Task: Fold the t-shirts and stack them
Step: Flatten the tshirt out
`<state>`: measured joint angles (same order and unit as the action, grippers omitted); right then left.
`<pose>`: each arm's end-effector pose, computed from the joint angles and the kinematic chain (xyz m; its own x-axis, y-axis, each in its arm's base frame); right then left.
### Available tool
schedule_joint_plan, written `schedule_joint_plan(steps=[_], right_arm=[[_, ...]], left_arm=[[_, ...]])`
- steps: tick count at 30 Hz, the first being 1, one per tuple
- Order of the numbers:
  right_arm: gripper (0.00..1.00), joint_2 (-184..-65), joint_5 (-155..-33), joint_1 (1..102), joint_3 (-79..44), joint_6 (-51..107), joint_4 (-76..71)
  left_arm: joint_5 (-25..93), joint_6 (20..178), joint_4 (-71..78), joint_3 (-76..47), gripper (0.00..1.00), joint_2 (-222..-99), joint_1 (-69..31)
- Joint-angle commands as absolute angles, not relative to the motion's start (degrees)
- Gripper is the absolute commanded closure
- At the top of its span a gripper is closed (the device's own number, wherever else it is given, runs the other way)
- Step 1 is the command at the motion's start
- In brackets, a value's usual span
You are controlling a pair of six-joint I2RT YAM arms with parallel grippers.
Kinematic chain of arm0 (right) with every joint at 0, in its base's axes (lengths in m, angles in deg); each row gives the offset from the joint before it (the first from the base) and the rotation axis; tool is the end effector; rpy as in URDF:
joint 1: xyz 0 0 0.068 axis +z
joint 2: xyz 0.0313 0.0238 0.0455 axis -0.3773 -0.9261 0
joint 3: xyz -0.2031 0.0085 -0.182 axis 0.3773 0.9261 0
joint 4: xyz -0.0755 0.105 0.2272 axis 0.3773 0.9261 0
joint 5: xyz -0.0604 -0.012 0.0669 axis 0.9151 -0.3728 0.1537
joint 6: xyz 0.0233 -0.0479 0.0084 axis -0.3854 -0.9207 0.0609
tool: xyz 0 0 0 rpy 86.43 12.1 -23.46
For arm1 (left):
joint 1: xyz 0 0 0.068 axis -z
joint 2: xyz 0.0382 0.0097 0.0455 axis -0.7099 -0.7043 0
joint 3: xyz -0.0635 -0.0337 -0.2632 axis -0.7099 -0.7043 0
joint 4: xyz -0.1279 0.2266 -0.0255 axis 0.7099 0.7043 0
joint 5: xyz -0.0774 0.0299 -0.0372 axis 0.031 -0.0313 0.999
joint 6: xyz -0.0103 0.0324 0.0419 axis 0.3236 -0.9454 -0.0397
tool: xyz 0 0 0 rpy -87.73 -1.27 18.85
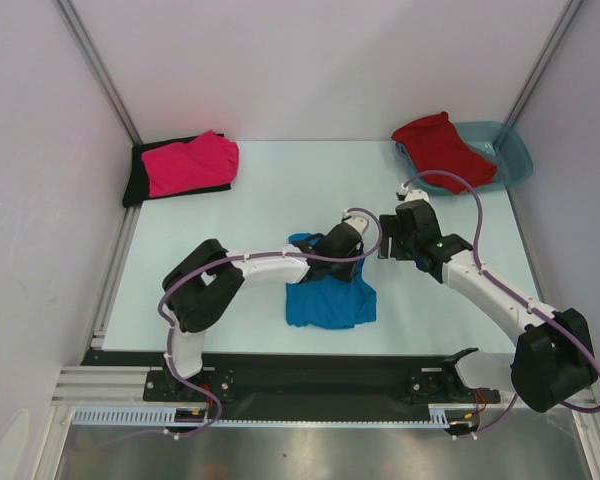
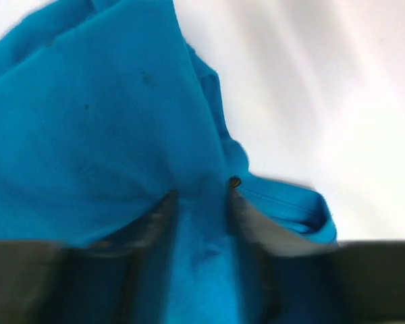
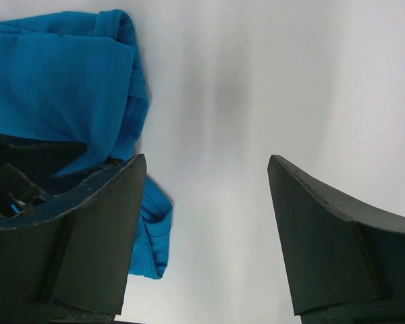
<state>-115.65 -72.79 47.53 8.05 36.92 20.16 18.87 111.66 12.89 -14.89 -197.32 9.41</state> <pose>0.2434 0.1060 0.2530 -0.6874 -0.0306 -0.7256 -0.0795 0.9963 0.0333 0.2454 -0.3382 0.1656 -0.7008 0.2890 -0.6522 0.5218 0.8311 -0.1923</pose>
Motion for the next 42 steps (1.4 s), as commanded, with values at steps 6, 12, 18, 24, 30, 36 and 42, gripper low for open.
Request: schedule_joint_plan(steps=[6,12,18,24,30,36,42], right_arm=[[0.22,-115.1,-74.2,47.3,8.7,37.1,19.5],[0.22,-116.2,-74.9,47.3,8.6,36.8,19.1],[0.22,-118.1,-77.6,47.3,9.5,38.1,17.3],[0.22,-118.4,-78.2,47.3,9.3,37.9,17.0],[0.22,-119.6,-80.2,47.4,8.7,37.6,15.9],[0.23,-123.0,-82.9,47.4,7.2,36.9,13.9],[0.23,-128.3,-88.4,47.3,3.8,37.3,9.9]], left_arm=[[19.6,110.7,12.4,-14.4,1.0,-193.4,10.0],[20.1,110.4,13.6,-15.4,1.0,-188.5,10.1],[12.5,110.1,18.3,-18.9,1.0,-175.9,10.1],[-4.8,113.0,27.7,-27.5,1.0,-160.0,8.7],[-14.0,123.1,31.2,-42.8,1.0,-142.5,2.2],[-16.1,130.7,35.2,-52.4,0.99,-126.0,-7.4],[-19.5,129.1,36.1,-50.5,0.0,-122.2,-8.0]])
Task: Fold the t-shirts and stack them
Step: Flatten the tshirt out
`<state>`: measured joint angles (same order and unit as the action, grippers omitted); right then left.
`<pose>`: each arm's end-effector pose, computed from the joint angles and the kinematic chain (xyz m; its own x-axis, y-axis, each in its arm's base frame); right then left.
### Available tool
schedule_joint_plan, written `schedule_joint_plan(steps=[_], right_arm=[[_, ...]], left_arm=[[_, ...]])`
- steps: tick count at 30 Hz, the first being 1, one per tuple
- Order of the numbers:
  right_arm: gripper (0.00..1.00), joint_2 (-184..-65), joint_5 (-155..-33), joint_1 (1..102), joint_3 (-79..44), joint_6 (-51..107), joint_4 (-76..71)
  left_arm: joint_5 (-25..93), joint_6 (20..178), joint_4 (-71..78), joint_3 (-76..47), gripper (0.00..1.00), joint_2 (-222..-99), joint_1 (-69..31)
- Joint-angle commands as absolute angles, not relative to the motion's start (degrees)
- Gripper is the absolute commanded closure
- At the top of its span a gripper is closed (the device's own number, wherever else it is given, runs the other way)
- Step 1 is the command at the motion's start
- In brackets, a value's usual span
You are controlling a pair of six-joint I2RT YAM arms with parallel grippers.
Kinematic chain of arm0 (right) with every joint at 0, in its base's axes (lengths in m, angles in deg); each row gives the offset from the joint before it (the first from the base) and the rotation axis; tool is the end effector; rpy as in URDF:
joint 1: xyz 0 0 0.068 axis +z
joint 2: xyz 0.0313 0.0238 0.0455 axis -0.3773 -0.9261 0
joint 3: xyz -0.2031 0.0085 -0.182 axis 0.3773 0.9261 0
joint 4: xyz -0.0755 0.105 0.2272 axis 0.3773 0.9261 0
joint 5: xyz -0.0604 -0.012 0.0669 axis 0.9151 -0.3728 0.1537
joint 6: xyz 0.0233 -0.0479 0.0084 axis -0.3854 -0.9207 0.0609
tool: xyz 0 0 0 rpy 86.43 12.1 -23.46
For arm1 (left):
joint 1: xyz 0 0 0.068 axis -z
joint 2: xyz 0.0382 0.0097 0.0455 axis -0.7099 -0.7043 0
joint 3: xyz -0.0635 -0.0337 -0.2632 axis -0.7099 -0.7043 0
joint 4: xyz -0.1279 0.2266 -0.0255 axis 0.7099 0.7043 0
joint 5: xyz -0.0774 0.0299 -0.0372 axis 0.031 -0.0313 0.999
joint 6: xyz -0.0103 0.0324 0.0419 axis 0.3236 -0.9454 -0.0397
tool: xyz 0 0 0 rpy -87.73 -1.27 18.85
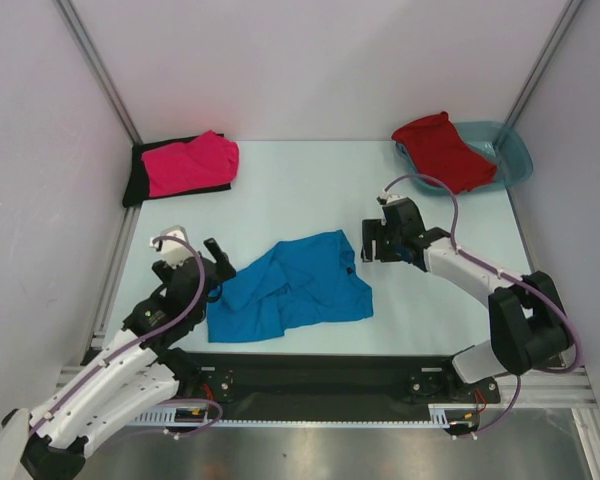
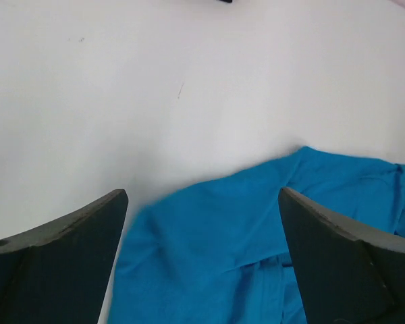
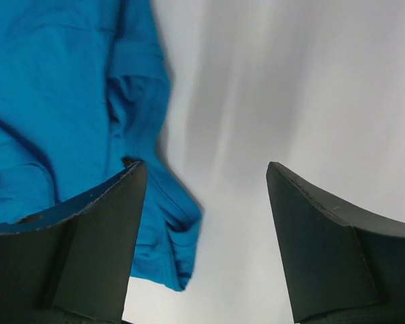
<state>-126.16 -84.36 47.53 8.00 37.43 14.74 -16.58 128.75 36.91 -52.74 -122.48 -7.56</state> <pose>0.2677 0.1254 0.2116 -0.7796 -0.0564 -0.6237 -0.1939 0.9687 0.1548 0.1252 -0.0663 0.2616 -0.3467 -0.3455 -0.8720 -0.2874 0.9241 -0.2519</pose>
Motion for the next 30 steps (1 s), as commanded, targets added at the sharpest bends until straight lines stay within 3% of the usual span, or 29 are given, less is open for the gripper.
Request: schedule_joint_plan(steps=[1,13,30], right_arm=[[0.24,-129.0,-90.8,47.2,3.4,37.5,9.2],[0.28,-141.8,-110.4,47.1,-6.3,41.1,0.6],[0.34,-151.9,-111.8,47.1,-9.3,42.1,-0.2]], left_arm=[[-18.9,128.5,34.8,-50.2,0.0,-123.6,-8.0],[1.1,123.6,18.0,-48.9,0.0,-139.6,-8.0],[8.7,125.2,11.3,-51.2,0.0,-148.2,-7.7]])
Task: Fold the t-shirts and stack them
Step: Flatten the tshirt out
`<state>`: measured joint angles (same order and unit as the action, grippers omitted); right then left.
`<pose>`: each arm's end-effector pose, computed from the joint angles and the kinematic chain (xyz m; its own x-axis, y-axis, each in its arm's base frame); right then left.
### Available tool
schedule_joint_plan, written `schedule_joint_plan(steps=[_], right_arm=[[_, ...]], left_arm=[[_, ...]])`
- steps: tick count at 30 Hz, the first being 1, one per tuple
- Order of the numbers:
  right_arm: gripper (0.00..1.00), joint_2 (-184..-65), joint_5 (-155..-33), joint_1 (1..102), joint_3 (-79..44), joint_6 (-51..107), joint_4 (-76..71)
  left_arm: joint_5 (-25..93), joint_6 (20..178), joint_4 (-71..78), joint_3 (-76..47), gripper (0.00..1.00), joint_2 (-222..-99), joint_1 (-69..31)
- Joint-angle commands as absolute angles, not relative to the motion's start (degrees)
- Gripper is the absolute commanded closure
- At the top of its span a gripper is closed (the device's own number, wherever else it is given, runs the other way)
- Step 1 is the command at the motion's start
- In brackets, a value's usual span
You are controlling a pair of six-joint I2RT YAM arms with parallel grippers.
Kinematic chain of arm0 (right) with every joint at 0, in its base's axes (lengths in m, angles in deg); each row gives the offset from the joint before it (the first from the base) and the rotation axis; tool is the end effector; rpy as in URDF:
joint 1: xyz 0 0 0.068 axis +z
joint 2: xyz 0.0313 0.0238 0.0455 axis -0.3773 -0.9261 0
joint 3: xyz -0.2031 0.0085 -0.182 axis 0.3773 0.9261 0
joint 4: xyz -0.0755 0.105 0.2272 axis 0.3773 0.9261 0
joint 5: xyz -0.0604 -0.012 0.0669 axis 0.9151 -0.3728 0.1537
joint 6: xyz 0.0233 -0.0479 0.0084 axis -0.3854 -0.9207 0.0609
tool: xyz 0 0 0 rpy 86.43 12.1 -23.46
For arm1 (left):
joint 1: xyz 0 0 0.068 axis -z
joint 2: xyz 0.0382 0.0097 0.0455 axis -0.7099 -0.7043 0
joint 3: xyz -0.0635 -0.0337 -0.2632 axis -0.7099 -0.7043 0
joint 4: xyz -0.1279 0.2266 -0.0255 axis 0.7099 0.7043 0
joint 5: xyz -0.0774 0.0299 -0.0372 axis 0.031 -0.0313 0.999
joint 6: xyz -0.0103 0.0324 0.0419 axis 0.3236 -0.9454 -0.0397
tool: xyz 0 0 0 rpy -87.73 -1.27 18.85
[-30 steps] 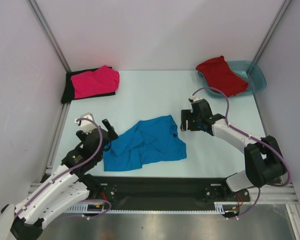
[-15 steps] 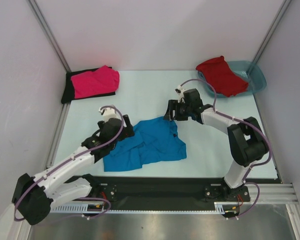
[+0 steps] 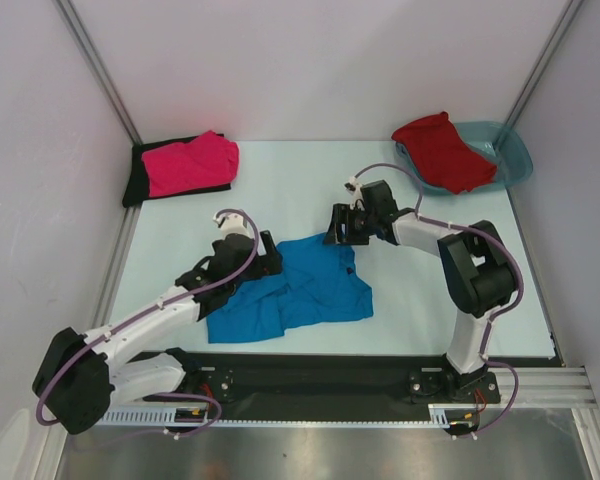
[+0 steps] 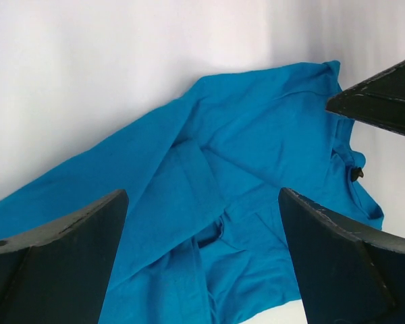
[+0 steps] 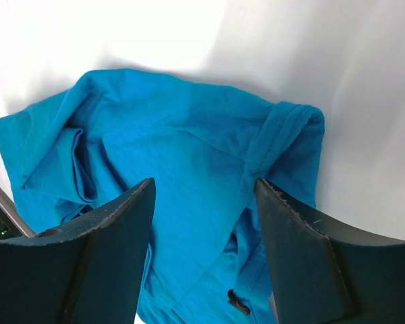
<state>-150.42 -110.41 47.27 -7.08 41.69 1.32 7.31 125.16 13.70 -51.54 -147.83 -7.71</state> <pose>0.3510 0.1804 0.1730 -0.8351 -0.0343 -0.5490 -0.3726 0.7695 0.5187 0.1896 -0.1313 0.2254 -0.5928 -0.2730 -0.7576 0.0138 0.9372 -0.3485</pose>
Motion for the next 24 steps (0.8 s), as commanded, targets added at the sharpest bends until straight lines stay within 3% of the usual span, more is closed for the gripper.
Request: schedule_joint_plan(steps=[1,15,22,24], right_arm=[[0.34,-152.4,-111.7,47.2,-9.3,42.1,-0.2],[0.37,-150.2,-107.8,47.5,-8.8,40.3,3.2],[0.58,-152.6,-112.4,47.9,-8.7,42.4,0.8],[0.71,-152.1,-113.1,48.3,-8.0,42.5,0.0]], left_arm=[[8.8,125.2,11.2,-51.1,0.0,-148.4,-7.7],[10.2,124.8,10.7,-50.4,0.0,-149.9,-7.7],[11.1,125.0,10.6,-50.7,0.0,-149.8,-7.6],[12.0,124.8,9.8,-51.4,0.0,-149.9,-7.6]])
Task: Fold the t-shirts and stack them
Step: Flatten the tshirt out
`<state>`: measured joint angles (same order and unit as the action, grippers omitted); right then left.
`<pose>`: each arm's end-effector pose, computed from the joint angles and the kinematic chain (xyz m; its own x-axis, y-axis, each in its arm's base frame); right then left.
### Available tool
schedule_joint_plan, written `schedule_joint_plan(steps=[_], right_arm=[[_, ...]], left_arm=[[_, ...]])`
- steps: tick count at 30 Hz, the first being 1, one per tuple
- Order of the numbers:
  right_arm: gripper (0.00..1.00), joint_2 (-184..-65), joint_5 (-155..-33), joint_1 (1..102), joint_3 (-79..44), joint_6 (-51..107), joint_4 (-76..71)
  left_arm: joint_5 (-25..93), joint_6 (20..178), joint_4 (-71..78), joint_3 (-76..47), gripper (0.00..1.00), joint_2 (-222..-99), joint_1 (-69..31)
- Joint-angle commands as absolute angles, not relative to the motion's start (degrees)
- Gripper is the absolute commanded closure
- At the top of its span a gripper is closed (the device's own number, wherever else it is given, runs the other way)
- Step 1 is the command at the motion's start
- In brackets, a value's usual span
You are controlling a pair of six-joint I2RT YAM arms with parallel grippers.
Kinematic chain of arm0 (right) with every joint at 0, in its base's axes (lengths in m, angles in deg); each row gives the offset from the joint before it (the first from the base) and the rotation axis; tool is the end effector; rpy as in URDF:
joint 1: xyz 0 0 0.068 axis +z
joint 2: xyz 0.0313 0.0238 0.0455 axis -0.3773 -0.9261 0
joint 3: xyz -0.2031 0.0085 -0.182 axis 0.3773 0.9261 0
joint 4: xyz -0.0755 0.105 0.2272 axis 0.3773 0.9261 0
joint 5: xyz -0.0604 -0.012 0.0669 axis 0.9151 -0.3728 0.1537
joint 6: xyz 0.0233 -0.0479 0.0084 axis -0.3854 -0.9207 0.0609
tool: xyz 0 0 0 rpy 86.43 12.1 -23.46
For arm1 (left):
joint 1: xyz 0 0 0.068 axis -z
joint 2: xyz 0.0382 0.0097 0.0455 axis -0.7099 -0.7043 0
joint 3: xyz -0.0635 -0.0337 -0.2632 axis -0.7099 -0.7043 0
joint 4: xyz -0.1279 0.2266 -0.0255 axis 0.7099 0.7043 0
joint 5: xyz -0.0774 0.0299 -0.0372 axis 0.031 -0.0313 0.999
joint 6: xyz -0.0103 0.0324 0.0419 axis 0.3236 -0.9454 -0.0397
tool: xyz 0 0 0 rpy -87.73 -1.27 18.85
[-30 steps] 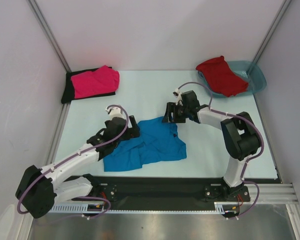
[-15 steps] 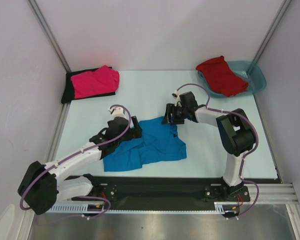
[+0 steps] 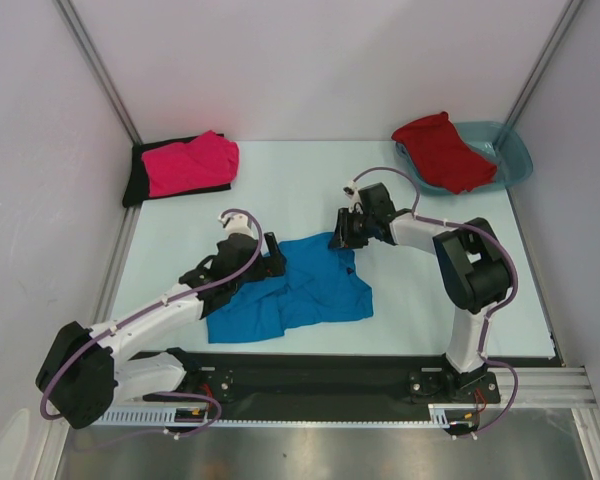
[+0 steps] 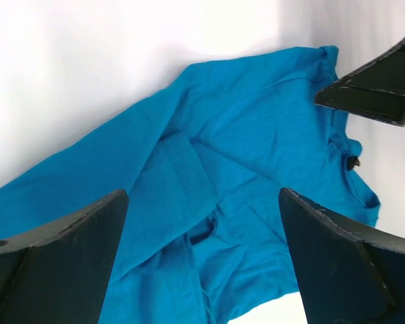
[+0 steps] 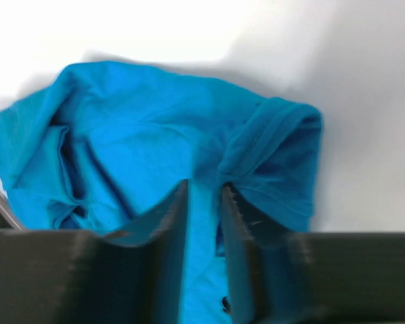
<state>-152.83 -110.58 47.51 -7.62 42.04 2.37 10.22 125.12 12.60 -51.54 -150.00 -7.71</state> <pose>0.3526 0.1830 0.1586 -0.8619 -0.0453 -0.5051 -0.3477 0.7778 0.5236 0.1931 -0.1362 0.2187 -0.6283 -0.2565 -0.7344 0.0409 0.9319 -0.3605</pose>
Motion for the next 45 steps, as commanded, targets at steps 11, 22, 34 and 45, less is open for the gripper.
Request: schedule_joint_plan(steps=[11,22,34,45], right_arm=[[1.0,-137.4,-100.7,46.4,-3.0,39.7,2.5],[1.0,-120.3,-90.0,45.5,3.3,38.2,10.4],[1.0,-119.8,-90.6,45.5,3.8,37.9,10.8],[1.0,-120.7,-91.0,45.3,2.5,37.4,11.2]], left_arm=[[15.0,124.6,8.0,-51.8,0.0,-152.4,-7.0],[11.6,122.3,9.5,-48.6,0.0,-158.3,-5.4],[-8.3,116.2,18.4,-42.4,0.0,-164.6,-0.9],[-17.8,118.3,22.7,-44.6,0.0,-168.1,1.9]])
